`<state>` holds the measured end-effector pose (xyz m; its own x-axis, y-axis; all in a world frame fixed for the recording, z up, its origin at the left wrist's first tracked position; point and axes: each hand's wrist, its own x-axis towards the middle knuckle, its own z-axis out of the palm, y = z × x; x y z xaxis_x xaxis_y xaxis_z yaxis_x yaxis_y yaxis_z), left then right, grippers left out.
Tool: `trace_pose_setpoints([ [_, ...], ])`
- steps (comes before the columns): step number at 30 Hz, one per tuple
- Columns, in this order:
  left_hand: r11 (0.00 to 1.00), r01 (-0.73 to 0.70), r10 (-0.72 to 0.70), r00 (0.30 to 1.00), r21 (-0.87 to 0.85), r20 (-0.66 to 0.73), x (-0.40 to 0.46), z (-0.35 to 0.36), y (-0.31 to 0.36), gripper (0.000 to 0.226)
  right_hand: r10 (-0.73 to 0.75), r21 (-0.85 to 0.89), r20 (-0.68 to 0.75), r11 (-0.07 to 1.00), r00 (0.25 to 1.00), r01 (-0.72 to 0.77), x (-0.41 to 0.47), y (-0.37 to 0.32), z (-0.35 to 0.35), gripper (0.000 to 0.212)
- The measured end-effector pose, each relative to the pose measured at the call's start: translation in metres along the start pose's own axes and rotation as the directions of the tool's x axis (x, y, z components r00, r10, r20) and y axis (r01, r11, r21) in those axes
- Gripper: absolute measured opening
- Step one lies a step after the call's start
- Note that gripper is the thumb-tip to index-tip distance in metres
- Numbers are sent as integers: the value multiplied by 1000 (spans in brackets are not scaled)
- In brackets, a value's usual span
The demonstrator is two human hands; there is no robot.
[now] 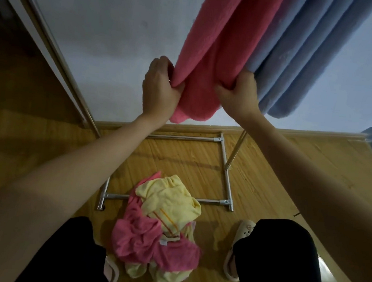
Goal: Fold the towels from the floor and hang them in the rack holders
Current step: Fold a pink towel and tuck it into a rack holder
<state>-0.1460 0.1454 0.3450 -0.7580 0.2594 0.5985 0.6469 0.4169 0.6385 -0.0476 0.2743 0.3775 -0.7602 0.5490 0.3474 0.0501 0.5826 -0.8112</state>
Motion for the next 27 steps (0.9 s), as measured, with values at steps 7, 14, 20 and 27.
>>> trace_pose_setpoints([
  [7, 1000, 29, -29, 997, 0, -68, 4, -18, -9, 20, 103, 82, -5, 991, 995, -102, 3, 0, 6, 9],
  [14, 1000, 10, -10, 999, 15, -46, 2, -1, -5, 18, 49, -288, -86, 955, 995, -72, -8, 23, 1, 26],
  [20, 998, -11, 14, 999, -69, 42, -9, 25, 9, 31, -69, -365, 26, 928, 997, 73, -12, 35, -2, 32],
  [27, 982, -106, 155, 922, -156, 354, -38, 30, -9, 15, -132, -393, 83, 906, 988, 154, -15, 50, 2, 21],
])
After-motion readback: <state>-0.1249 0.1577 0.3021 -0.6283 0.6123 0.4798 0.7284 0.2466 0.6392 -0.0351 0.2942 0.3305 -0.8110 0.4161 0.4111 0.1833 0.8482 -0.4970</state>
